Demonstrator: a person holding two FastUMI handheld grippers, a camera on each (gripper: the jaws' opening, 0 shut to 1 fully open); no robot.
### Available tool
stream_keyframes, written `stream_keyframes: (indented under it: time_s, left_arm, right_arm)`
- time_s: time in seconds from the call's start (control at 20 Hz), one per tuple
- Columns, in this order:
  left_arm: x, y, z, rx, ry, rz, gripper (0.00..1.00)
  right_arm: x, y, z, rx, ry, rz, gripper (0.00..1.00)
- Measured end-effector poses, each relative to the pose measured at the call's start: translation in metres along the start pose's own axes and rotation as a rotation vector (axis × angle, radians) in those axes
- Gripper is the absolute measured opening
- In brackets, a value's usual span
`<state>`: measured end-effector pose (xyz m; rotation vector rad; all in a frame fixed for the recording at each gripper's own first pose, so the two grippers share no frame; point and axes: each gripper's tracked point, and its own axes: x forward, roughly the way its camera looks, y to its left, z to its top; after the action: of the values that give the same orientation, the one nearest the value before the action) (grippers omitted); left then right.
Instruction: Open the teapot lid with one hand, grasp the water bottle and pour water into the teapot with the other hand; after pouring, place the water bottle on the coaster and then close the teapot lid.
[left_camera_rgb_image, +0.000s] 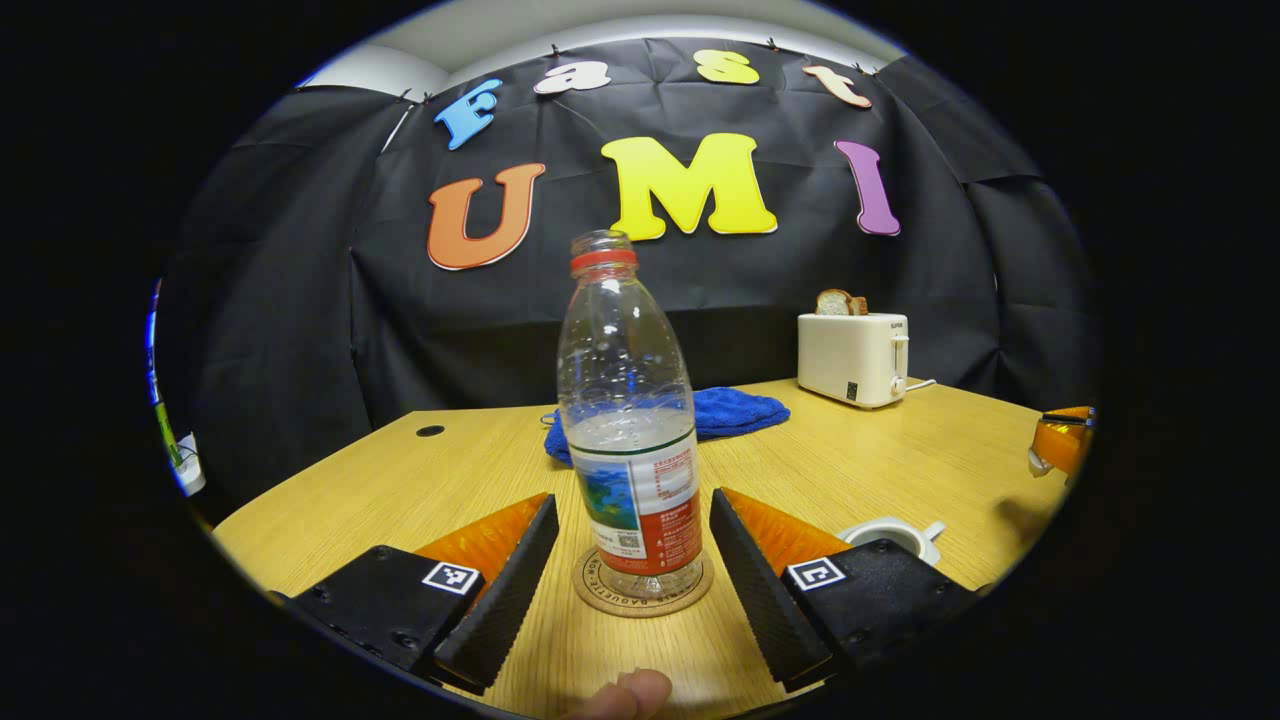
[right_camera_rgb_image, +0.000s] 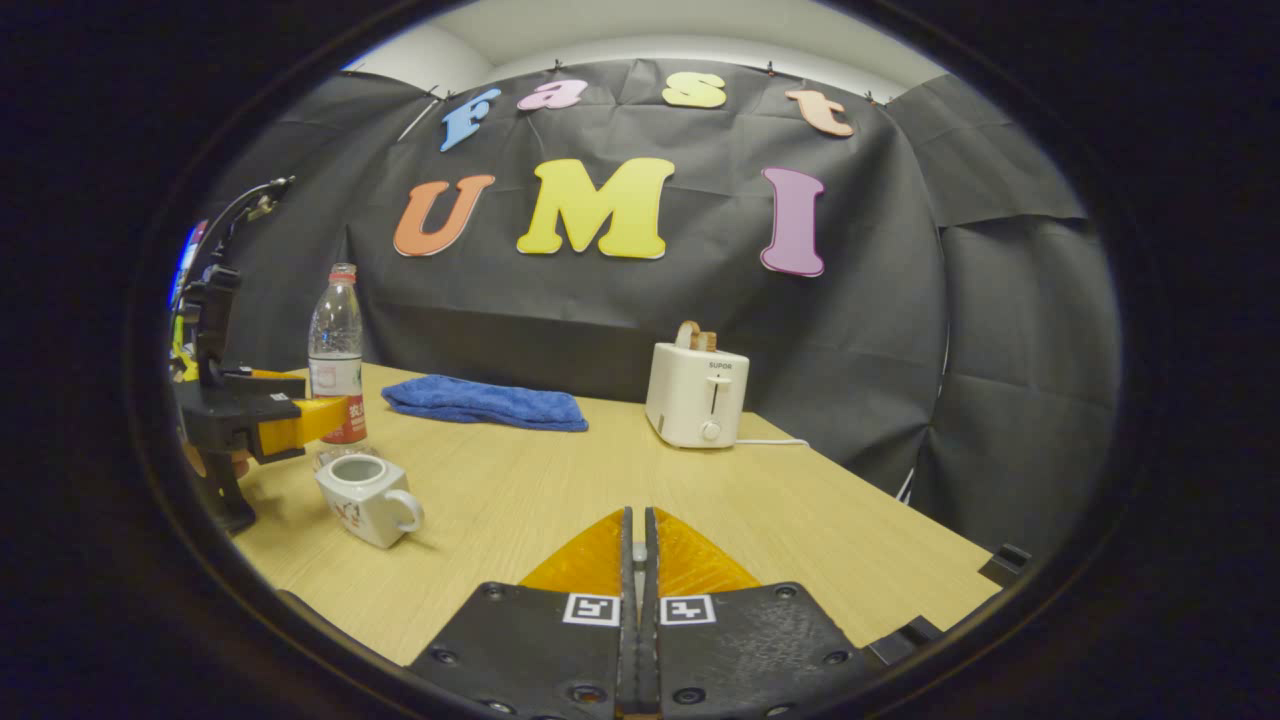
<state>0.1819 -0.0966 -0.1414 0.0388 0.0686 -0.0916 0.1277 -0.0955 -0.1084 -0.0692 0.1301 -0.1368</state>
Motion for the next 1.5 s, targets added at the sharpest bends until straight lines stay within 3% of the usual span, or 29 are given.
stream_keyframes:
  time_s: [0.55, 0.7, 1.25, 1.5]
  left_arm:
    - [-0.069, 0.025, 0.001, -0.034, -0.005, 0.058, 0.97]
    - [-0.086, 0.028, 0.009, -0.073, -0.007, 0.041, 0.96]
    - [-0.137, 0.084, 0.048, 0.008, 0.006, 0.112, 0.96]
    - [-0.154, 0.102, 0.056, -0.046, 0.014, 0.119, 0.96]
  right_arm:
    - [-0.008, 0.036, 0.003, 0.084, 0.052, 0.115, 0.00]
    - [-0.011, 0.061, 0.015, 0.105, 0.057, 0.174, 0.00]
    - [0.002, 0.155, 0.042, 0.103, 0.102, 0.372, 0.00]
    - [0.016, 0.182, 0.046, 0.069, 0.105, 0.387, 0.00]
